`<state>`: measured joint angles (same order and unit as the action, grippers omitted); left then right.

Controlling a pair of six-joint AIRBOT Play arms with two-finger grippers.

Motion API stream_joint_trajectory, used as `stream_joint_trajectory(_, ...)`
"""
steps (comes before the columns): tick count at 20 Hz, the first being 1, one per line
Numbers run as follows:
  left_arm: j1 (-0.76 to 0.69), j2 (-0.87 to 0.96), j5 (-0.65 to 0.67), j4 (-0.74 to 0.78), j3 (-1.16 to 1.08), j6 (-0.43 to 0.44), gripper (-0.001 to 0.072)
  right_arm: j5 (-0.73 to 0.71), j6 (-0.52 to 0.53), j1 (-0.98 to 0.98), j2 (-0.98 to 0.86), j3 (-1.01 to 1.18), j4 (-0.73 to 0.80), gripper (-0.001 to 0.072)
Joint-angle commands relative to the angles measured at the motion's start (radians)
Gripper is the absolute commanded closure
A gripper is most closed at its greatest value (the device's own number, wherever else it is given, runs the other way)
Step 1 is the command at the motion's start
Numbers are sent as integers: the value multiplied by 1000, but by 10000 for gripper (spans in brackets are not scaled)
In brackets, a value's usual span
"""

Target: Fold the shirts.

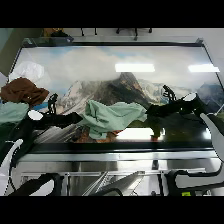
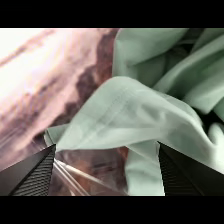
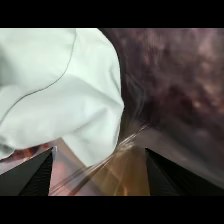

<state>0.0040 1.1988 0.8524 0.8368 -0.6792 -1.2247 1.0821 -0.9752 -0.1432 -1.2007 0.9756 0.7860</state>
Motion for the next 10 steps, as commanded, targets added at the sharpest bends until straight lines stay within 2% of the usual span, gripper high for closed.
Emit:
stream_joint_trajectory(1, -26, 68, -61, 0, 2, 22, 17, -4, 52, 14, -92, 0, -77, 95)
stream_joint_trajectory(3, -56, 132, -66, 0, -32, 32, 17, -5, 66, 46, -101, 0, -84, 99)
stream_joint_trajectory(4, -72, 159, -64, 0, -55, 32, 19, -5, 77, 61, -100, 0, -90, 175)
stream_joint_trajectory(5, -89, 183, -58, 0, -86, 32, 160, -4, 97, 74, -100, 0, -103, 341)
stream_joint_trajectory(7, -111, 212, -3, 1, -156, 33, 673, 10, 121, 83, -95, 2, -149, 657)
stream_joint_trajectory(8, -116, 215, 47, 2, -199, 38, 689, 32, 124, 81, -82, 8, -164, 690)
stream_joint_trajectory(10, -110, 188, 151, 2, -286, 37, 690, 107, 122, 69, -21, 47, -164, 691)
